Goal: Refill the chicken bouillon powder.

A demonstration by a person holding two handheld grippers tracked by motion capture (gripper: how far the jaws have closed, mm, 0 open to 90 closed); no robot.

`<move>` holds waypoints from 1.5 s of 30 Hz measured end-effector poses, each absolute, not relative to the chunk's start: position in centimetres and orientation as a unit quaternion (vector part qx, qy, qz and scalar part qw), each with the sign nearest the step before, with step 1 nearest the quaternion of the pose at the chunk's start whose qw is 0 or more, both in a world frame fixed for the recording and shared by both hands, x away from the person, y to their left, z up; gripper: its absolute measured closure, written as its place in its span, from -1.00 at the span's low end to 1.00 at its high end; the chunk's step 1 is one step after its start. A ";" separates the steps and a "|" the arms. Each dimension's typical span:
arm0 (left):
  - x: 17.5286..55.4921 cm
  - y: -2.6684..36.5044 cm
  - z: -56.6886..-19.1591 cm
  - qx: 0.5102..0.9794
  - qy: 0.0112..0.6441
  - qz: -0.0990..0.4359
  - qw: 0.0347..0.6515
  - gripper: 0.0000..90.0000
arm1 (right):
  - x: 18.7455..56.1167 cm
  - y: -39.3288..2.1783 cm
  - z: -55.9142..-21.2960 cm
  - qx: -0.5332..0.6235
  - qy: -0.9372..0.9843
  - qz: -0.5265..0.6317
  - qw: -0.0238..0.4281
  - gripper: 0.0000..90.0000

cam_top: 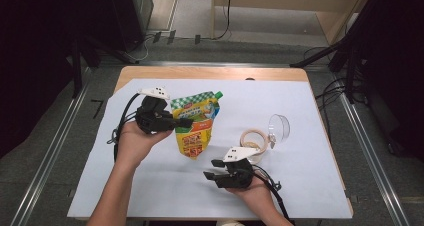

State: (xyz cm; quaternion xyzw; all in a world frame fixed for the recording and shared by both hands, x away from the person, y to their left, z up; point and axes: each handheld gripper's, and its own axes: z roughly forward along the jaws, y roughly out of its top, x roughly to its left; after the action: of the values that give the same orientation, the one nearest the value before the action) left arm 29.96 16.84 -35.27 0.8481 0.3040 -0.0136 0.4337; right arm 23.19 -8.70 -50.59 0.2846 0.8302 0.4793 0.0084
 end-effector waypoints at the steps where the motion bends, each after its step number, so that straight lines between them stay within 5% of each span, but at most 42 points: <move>1: 29.8 16.7 -35.1 0.850 0.300 -0.014 0.433 1.00 | 23.1 -8.7 -50.5 0.287 0.830 0.479 0.010 0.26; 10: 28.2 15.7 -33.5 0.860 0.262 -0.033 0.436 1.00 | 23.5 -8.5 -51.1 0.306 0.830 0.465 0.033 0.55; 23: 26.3 13.4 -32.3 0.867 0.216 -0.073 0.444 1.00 | 24.5 -10.1 -51.0 0.344 0.800 0.486 0.070 0.62; 30: 26.7 13.2 -32.9 0.864 0.239 -0.062 0.439 1.00 | 23.5 -9.5 -50.3 0.302 0.810 0.493 0.099 0.62; 45: 27.2 11.9 -34.6 0.844 0.285 -0.040 0.453 0.84 | 21.2 -7.8 -49.9 0.257 0.837 0.474 0.087 0.63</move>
State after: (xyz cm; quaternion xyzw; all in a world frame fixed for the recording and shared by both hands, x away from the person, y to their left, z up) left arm 27.24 11.94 -34.60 0.8436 0.2851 -0.0395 0.4533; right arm 21.19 -7.75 -49.94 0.2568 0.8374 0.4745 0.0874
